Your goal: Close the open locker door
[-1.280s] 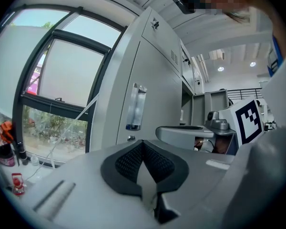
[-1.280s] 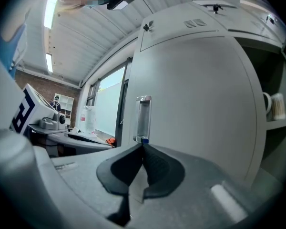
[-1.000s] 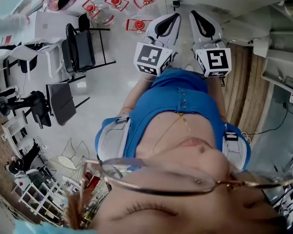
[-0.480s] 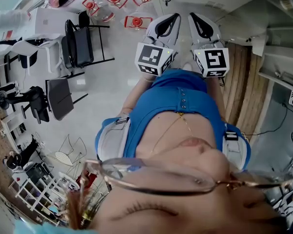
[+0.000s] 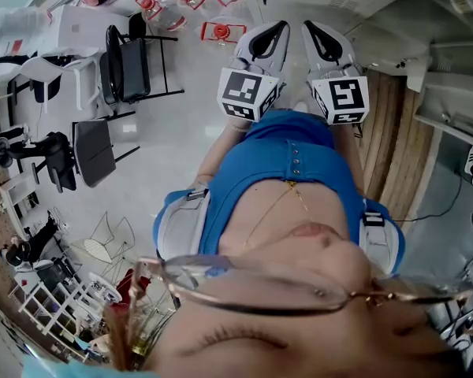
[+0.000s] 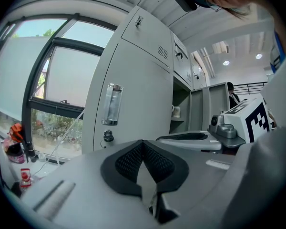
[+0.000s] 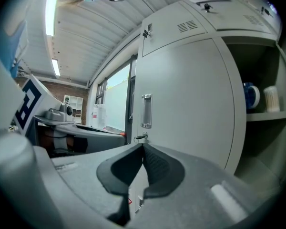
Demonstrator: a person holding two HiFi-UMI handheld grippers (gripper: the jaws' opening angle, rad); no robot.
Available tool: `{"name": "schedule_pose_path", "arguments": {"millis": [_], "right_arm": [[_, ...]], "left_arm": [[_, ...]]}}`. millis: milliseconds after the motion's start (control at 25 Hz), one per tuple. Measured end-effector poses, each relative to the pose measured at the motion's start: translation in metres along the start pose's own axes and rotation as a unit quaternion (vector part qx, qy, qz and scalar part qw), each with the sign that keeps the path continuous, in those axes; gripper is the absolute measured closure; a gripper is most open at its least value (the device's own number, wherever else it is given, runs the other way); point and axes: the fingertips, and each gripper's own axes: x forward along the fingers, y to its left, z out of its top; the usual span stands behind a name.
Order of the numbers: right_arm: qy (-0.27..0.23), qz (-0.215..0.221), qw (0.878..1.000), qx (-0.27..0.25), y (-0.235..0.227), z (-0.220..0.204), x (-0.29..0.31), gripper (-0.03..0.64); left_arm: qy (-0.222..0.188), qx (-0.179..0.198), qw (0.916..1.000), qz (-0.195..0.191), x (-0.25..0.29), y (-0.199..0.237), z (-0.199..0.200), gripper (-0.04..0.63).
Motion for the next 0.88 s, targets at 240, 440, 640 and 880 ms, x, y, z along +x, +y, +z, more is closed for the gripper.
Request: {"name": "schedule_pose_path", "arguments": {"millis": [240, 440, 640, 880], "right_arm": [[0.003, 0.003, 1.000, -0.002, 0.001, -0.001, -0.005, 0.614], [0.004, 0.007, 1.000, -0.003, 0.002, 0.001, -0.008, 0.614], [-0.001, -0.005, 1.000, -0.006, -0.002, 0.003, -0.012, 0.614], [0.001, -0.005, 1.000, 0.008, -0.006, 0.001, -0.018, 0.614]], "left_arm": [[0.002, 0.002, 1.0000, -0.002, 0.000, -0.004, -0.002, 0.597], [0.000, 0.001, 1.0000, -0.006, 0.000, -0.008, -0.001, 0.597], [0.005, 0.004, 0.9999, -0.010, 0.000, -0.012, -0.002, 0.597], [0.002, 0.007, 0.9999, -0.011, -0.002, -0.018, -0.001, 0.597]]}}
